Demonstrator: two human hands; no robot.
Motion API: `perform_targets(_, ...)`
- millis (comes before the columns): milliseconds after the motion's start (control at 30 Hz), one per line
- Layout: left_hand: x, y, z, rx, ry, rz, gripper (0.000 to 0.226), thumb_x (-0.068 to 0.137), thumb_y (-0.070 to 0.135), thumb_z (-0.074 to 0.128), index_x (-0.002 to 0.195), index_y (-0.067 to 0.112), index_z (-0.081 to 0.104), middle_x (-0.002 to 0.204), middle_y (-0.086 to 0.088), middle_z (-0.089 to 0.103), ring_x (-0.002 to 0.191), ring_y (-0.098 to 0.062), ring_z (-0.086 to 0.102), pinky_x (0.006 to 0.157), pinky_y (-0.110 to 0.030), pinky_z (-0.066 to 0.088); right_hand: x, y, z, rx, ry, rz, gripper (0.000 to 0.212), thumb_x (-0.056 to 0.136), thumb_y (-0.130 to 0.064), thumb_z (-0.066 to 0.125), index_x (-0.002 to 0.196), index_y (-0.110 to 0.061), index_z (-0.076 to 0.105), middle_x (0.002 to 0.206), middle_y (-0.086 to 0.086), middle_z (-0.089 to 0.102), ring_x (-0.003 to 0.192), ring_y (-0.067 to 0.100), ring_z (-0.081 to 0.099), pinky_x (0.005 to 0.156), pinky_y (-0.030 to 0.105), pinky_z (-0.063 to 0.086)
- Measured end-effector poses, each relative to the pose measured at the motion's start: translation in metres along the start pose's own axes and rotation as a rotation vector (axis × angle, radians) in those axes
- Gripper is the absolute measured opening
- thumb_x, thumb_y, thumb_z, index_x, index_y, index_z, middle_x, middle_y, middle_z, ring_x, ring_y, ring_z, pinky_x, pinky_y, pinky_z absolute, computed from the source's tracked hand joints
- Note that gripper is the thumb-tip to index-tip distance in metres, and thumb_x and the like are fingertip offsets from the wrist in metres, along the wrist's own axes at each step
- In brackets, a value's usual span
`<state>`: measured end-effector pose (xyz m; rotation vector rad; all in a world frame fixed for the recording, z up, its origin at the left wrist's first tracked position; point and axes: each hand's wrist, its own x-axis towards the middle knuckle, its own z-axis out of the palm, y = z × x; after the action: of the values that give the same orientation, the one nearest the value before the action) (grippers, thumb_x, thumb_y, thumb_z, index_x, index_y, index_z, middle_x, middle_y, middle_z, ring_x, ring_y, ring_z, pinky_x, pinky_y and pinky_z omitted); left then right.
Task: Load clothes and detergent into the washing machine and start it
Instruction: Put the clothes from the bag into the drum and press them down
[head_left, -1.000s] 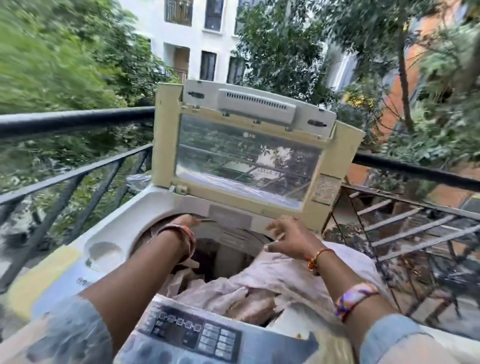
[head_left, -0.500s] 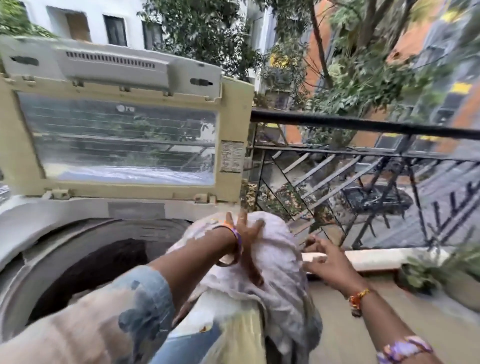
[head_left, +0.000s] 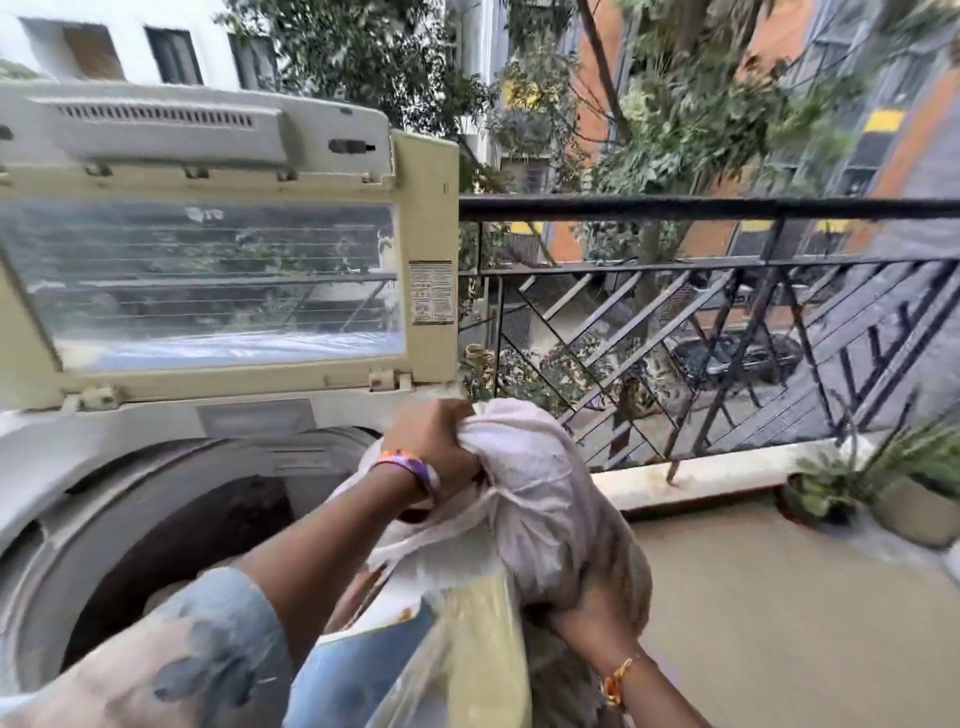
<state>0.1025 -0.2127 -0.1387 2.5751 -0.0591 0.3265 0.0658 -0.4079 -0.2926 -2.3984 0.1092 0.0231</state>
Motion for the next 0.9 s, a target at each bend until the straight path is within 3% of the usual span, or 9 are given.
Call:
perform_targets(100, -0.010, 0.003, -0.046, -0.288, 0.155, -0.002, 0.023, 0.048, 0.027, 0.057, 0.066, 0.014, 0.064, 0.068, -0.013, 0.068, 0.065, -0.008, 0.056, 0.059, -0.021, 0.042, -0.012, -0.028, -0.014, 0.131, 0.106, -0.084, 0.139, 0.043, -0.047, 0.074, 0.146, -0.015, -0.014, 0.155, 0.007, 0.006, 0.145, 0.025, 0.007, 0.116, 0.028, 0.008)
perform_targets(200, -0.016, 0.018, -0.094, -0.438, 0.209, 0.058, 0.034, 0.043, 0.021, 0.061, 0.076, 0.015, 0.070, 0.070, -0.007, 0.065, 0.067, -0.002, 0.049, 0.059, -0.017, 0.042, -0.015, -0.068, -0.032, 0.325, 0.208, -0.237, 0.125, 0.036, -0.050, 0.076, 0.143, -0.009, 0.026, 0.133, -0.001, 0.049, 0.122, 0.011, 0.048, 0.092, -0.001, 0.028)
perform_targets(333, -0.032, 0.017, -0.141, -0.776, 0.295, 0.096, 0.018, 0.047, 0.013, 0.066, 0.062, 0.021, 0.060, 0.059, 0.011, 0.063, 0.060, 0.001, 0.050, 0.061, -0.014, 0.043, -0.013, -0.127, -0.071, 0.450, 0.348, -0.322, 0.087, 0.029, -0.051, 0.075, 0.103, -0.006, 0.064, 0.083, -0.001, 0.066, 0.072, 0.015, 0.060, 0.055, 0.017, 0.043)
perform_targets(467, -0.050, -0.016, -0.183, -1.005, 0.454, 0.073, 0.030, 0.053, -0.001, 0.074, 0.069, 0.019, 0.058, 0.046, 0.020, 0.062, 0.045, 0.013, 0.050, 0.050, -0.003, 0.043, -0.017, -0.204, -0.104, 0.520, 0.568, -0.483, 0.047, 0.049, -0.018, 0.084, 0.087, 0.002, 0.067, 0.074, 0.005, 0.060, 0.069, 0.015, 0.052, 0.046, 0.009, 0.035)
perform_targets(567, -0.068, -0.053, -0.201, -1.046, 0.528, -0.001, 0.032, 0.052, 0.005, 0.073, 0.074, 0.022, 0.057, 0.054, 0.016, 0.065, 0.046, 0.014, 0.054, 0.051, -0.001, 0.044, -0.017, -0.266, -0.116, 0.547, 0.655, -0.620, 0.020, 0.065, -0.010, 0.078, 0.079, -0.006, 0.065, 0.069, 0.000, 0.056, 0.064, 0.009, 0.044, 0.052, 0.023, 0.038)
perform_targets(667, -0.092, -0.098, -0.202, -0.864, 0.518, -0.234, 0.026, 0.062, 0.015, 0.076, 0.079, 0.017, 0.056, 0.069, 0.001, 0.055, 0.049, 0.003, 0.056, 0.045, -0.005, 0.041, -0.025, -0.308, -0.103, 0.464, 0.656, -0.748, 0.024, 0.067, -0.011, 0.074, 0.088, -0.010, 0.066, 0.077, 0.003, 0.064, 0.069, 0.017, 0.057, 0.061, 0.034, 0.048)
perform_targets(733, -0.106, -0.139, -0.193, -0.365, 0.272, -0.507, 0.044, 0.059, 0.040, 0.072, 0.090, 0.012, 0.059, 0.079, -0.013, 0.057, 0.071, -0.020, 0.059, 0.059, -0.020, 0.045, -0.038, -0.325, -0.079, 0.265, 0.534, -0.758, 0.032, 0.070, -0.010, 0.072, 0.101, -0.015, 0.064, 0.091, 0.005, 0.069, 0.083, 0.024, 0.063, 0.065, 0.032, 0.047)
perform_targets(800, -0.122, -0.168, -0.185, 0.041, -0.072, -0.667, 0.039, 0.070, 0.032, 0.076, 0.099, 0.010, 0.062, 0.098, -0.013, 0.063, 0.088, -0.020, 0.059, 0.072, -0.027, 0.044, -0.046, -0.329, -0.047, 0.009, 0.176, -0.787, 0.046, 0.072, -0.009, 0.071, 0.116, -0.016, 0.059, 0.102, 0.001, 0.064, 0.090, 0.018, 0.059, 0.068, 0.021, 0.040)
perform_targets(900, -0.136, -0.195, -0.171, 0.138, -0.230, -0.650, 0.070, 0.063, 0.027, 0.082, 0.127, 0.018, 0.054, 0.119, -0.009, 0.065, 0.105, -0.020, 0.062, 0.090, -0.028, 0.050, -0.052, -0.320, -0.003, -0.256, -0.316, -0.806, 0.058, 0.071, -0.015, 0.077, 0.125, -0.012, 0.055, 0.115, 0.008, 0.060, 0.092, 0.014, 0.052, 0.078, 0.021, 0.042)
